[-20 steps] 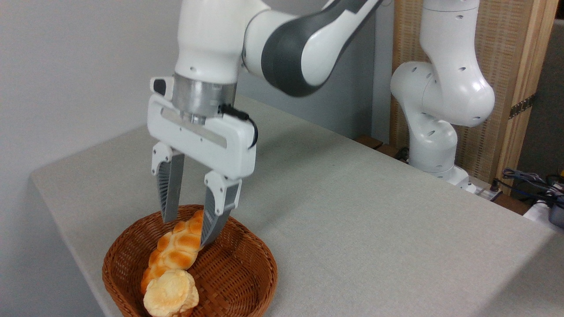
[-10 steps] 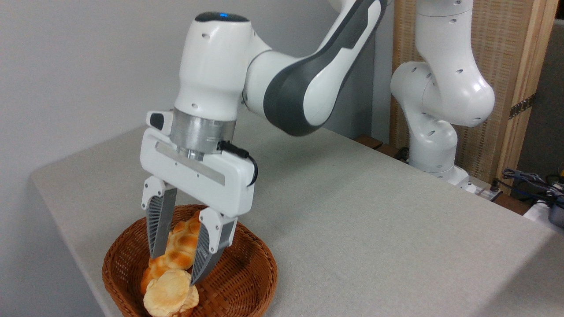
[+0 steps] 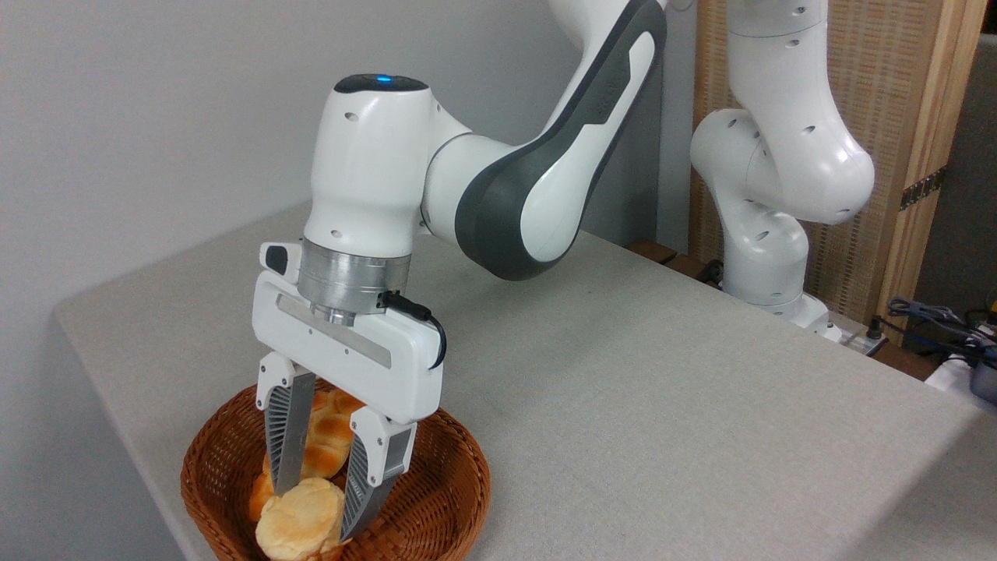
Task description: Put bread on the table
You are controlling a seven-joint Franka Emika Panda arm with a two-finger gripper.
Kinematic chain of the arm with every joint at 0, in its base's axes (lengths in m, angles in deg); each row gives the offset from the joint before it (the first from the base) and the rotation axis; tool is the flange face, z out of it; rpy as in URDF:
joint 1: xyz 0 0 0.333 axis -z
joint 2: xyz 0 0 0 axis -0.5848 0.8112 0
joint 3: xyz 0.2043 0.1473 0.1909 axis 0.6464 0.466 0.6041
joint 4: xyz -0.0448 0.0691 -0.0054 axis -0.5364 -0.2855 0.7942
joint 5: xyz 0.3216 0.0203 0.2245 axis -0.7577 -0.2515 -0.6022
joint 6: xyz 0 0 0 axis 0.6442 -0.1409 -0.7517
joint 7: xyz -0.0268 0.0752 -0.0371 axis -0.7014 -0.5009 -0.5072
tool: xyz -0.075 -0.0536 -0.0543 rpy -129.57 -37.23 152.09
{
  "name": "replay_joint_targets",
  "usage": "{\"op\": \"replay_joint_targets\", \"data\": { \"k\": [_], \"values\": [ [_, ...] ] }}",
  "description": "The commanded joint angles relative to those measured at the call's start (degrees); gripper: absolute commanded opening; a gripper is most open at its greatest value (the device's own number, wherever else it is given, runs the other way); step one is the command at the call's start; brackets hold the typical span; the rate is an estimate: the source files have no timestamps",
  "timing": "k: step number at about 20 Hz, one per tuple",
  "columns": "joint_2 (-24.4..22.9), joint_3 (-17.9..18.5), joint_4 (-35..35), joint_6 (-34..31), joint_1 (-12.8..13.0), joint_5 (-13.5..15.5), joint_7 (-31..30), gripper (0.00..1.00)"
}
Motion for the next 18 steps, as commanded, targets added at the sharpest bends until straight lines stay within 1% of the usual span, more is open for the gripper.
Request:
{"op": "replay_joint_targets", "data": {
  "k": [1,12,13,14,15,16,18],
  "values": [
    [1.12,0.63,-0.53,0.93,0.41,-1.10,0.25,1.00],
    [2.35,-0.42,-0.53,0.84,0.94,-1.19,0.33,1.00],
    [2.44,-0.77,-0.53,0.84,0.94,-1.28,0.34,0.99],
    [2.53,-0.86,-0.53,0.84,0.94,-1.37,0.42,0.86],
    [2.61,-0.95,-0.53,0.84,0.94,-1.54,0.34,0.78],
    [2.62,-0.95,-0.53,0.84,0.94,-1.89,0.42,0.61],
    [2.62,-0.95,-0.53,0.84,0.94,-2.42,0.60,0.45]
  ]
}}
